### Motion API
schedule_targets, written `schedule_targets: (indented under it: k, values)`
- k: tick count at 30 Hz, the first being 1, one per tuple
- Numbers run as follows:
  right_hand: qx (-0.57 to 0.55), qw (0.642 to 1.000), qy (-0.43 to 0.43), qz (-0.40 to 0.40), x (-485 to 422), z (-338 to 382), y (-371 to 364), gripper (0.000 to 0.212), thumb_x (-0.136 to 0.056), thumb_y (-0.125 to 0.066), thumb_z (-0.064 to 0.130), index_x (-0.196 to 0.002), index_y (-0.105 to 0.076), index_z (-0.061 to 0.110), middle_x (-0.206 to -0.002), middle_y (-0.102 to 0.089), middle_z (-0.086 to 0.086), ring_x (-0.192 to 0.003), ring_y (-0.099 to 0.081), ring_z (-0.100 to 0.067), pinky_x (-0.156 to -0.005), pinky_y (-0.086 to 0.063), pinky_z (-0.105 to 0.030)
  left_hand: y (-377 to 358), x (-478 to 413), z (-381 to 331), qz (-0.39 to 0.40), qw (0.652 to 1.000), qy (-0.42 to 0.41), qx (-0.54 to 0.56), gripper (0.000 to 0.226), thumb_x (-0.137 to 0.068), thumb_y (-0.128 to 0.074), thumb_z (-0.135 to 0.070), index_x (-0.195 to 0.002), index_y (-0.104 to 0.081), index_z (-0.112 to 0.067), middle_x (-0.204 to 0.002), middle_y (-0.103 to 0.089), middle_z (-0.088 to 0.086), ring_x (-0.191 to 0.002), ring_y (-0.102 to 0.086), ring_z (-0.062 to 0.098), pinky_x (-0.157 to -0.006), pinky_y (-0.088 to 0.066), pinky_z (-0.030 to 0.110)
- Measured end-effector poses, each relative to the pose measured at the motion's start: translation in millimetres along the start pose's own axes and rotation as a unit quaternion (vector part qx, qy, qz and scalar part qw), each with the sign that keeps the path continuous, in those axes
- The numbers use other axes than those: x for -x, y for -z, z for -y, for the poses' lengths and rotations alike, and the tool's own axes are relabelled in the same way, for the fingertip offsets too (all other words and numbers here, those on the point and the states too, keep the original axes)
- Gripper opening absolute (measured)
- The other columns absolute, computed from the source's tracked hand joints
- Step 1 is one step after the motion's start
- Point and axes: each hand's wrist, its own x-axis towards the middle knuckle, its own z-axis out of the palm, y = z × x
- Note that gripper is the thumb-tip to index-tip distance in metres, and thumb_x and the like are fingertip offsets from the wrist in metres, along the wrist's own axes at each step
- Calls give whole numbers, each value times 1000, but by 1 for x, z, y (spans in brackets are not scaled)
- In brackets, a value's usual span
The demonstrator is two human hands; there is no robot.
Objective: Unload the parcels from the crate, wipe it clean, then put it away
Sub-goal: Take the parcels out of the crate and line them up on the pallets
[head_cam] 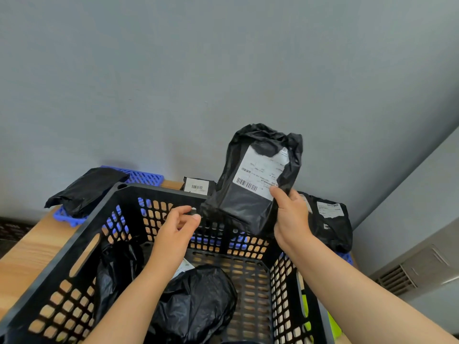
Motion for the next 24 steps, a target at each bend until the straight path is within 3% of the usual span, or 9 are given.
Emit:
schedule_targets:
  k: [5,10,14,16,19,22,24]
  values:
    - [11,997,-72,26,8,-13,3,19,-94,-52,8,-110,-61,8,-105,-71,-10,-99,-67,-24,-90,-52,-40,-7,0,4,28,1000,9,-12,40,-89,-61,-25,-125,-44,-31,-117,-54,-15,-107,-51,-2,-93,-40,26]
    - [29,993,-100,53,11,-17,10,18,-94,-48,6,-102,-64,8,-101,-72,-10,-96,-67,-25,-90,-51,-42,-24,5,6,73,996,46,-16,67,-79,-73,-37,-137,-43,-23,-129,-54,-6,-119,-52,10,-104,-42,36]
    - [15,993,-96,68,6,-12,20,21,-95,-44,7,-99,-65,8,-97,-73,-7,-91,-68,-21,-84,-53,-37,-40,5,4,55,996,39,-52,61,-80,-73,-31,-135,-48,-20,-128,-59,-5,-122,-52,16,-103,-44,41]
    - [32,992,-82,89,2,-7,27,20,-97,-47,13,-109,-63,13,-103,-72,-3,-95,-68,-16,-85,-53,-34,-50,4,-1,43,998,30,-42,54,-80,-73,-33,-129,-53,-25,-124,-62,-8,-119,-54,14,-101,-45,43]
    - [93,988,-31,115,-5,-1,40,25,-94,-55,14,-115,-58,26,-112,-68,6,-102,-65,-8,-87,-52,-26,-74,0,-16,14,1000,2,-15,30,-83,-71,-23,-104,-57,-40,-107,-66,-16,-104,-61,4,-92,-51,34]
    - [147,983,36,107,-15,6,59,36,-90,-58,8,-112,-54,36,-109,-65,18,-99,-62,3,-77,-50,-12,-106,-6,-33,-1,1000,-21,-3,28,-84,-70,-21,-95,-54,-41,-101,-64,-19,-100,-61,0,-85,-50,24]
    - [156,982,62,81,-25,10,76,38,-90,-58,8,-119,-54,33,-110,-65,17,-98,-62,5,-76,-50,-11,-129,-12,-40,-1,1000,-26,8,28,-84,-69,-19,-92,-52,-40,-97,-62,-19,-92,-60,-9,-73,-48,11]
